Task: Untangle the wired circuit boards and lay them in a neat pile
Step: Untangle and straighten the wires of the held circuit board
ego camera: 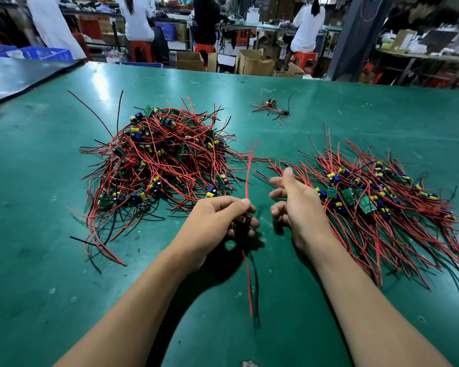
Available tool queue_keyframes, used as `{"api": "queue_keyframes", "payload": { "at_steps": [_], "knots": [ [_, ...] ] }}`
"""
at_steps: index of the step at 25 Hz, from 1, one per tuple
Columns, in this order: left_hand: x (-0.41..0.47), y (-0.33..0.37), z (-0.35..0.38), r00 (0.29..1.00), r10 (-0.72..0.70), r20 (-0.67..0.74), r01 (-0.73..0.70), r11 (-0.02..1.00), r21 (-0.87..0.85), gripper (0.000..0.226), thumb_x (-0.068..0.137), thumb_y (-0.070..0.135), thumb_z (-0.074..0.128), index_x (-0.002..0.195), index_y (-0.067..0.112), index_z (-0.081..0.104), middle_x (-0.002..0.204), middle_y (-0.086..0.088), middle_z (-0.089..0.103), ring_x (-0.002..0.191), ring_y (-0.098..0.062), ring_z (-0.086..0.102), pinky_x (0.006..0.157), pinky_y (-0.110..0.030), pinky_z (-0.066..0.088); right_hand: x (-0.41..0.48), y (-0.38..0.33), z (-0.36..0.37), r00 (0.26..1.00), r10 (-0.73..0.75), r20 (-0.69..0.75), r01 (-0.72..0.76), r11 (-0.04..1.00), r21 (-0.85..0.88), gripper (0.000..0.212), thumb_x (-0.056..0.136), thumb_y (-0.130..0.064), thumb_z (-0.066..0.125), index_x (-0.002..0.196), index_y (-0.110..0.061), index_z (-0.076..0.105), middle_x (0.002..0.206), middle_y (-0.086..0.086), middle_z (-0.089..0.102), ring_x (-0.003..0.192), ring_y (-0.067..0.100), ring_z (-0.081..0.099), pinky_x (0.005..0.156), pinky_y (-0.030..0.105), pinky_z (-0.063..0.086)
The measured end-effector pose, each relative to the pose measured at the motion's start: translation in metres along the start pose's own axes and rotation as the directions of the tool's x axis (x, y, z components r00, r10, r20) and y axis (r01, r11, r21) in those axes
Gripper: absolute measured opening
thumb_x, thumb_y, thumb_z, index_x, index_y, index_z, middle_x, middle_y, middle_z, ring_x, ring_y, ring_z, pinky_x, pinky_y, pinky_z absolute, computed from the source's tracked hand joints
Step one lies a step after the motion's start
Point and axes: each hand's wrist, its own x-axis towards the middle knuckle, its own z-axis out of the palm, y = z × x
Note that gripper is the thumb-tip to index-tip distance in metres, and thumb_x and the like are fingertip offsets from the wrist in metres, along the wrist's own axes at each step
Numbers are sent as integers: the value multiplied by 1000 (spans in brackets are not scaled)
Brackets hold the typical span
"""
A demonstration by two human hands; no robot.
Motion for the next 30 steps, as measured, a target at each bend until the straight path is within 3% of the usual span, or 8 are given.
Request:
{"api": "queue_keyframes", "payload": {
  "at_steps": [4, 7, 9, 12, 15, 18, 24, 30],
  "knots": [
    [0, 6, 0, 992, 41, -120, -65, 977, -204, 16, 97, 14, 56, 88, 7, 65, 85, -17, 75, 69, -22, 71, 63, -30, 57, -12, 0, -6, 950, -178, 256, 259, 908, -329, 6, 91, -22, 72, 90, -17, 74, 75, 0, 69, 56, 8, 58, 57, 29, 48],
    [1, 12, -2, 978, 62, -198, -130, 927, -351, 14, 100, 16, 51, 90, 9, 58, 90, -17, 75, 77, -23, 73, 59, -35, 60, -29, -3, -1, 866, -138, 481, 357, 843, -401, 18, 77, -34, 83, 86, -22, 74, 77, 0, 73, 67, 6, 65, 67, 24, 54],
    [2, 13, -3, 972, 73, -223, -156, 911, -382, 12, 101, 18, 49, 92, 12, 54, 95, -16, 75, 85, -24, 73, 70, -41, 61, -41, -4, 9, 866, -98, 490, 256, 929, -267, 27, 76, -45, 83, 83, -21, 71, 74, 2, 71, 66, 10, 66, 65, 29, 58],
    [3, 12, -2, 961, 123, -248, -201, 926, -319, 10, 100, 17, 51, 91, 14, 54, 98, -14, 76, 92, -24, 72, 86, -39, 56, -43, -5, 19, 878, -287, 383, 410, 864, -291, 25, 92, -52, 65, 76, -32, 64, 68, -8, 65, 57, 3, 56, 57, 22, 45],
    [2, 13, -5, 972, 136, -191, -199, 910, -363, 4, 90, 11, 61, 91, 16, 61, 101, -11, 74, 92, -22, 70, 80, -33, 56, -42, -12, 25, 910, -207, 359, 211, 977, 27, 28, 96, -42, 63, 70, -31, 63, 66, -4, 61, 45, 10, 46, 44, 20, 35],
    [1, 12, -9, 996, 67, -52, -82, 904, -420, 23, 73, 10, 59, 95, 14, 62, 93, -6, 71, 81, -19, 68, 71, -30, 53, -40, -20, 17, 906, -116, 406, -13, 953, 302, 24, 86, -37, 69, 67, -23, 65, 67, 1, 60, 50, 11, 43, 41, 16, 33],
    [0, 12, 0, 966, -212, 146, 257, 816, -518, 29, 84, 38, 61, 77, 11, 67, 63, -5, 61, 43, -14, 52, 43, -21, 47, -39, -27, 0, 810, 19, 586, -156, 970, 185, 22, 84, -32, 69, 64, -23, 65, 64, -6, 59, 51, 2, 45, 46, 15, 29],
    [-2, 10, -4, 960, -164, 229, 253, 859, -445, 22, 73, 31, 70, 81, 13, 79, 82, -6, 75, 56, -14, 67, 52, -23, 54, -31, -28, -2, 874, 60, 483, -150, 977, 150, 17, 77, -32, 77, 68, -24, 65, 64, -6, 59, 55, 5, 48, 52, 19, 28]
  ]
}}
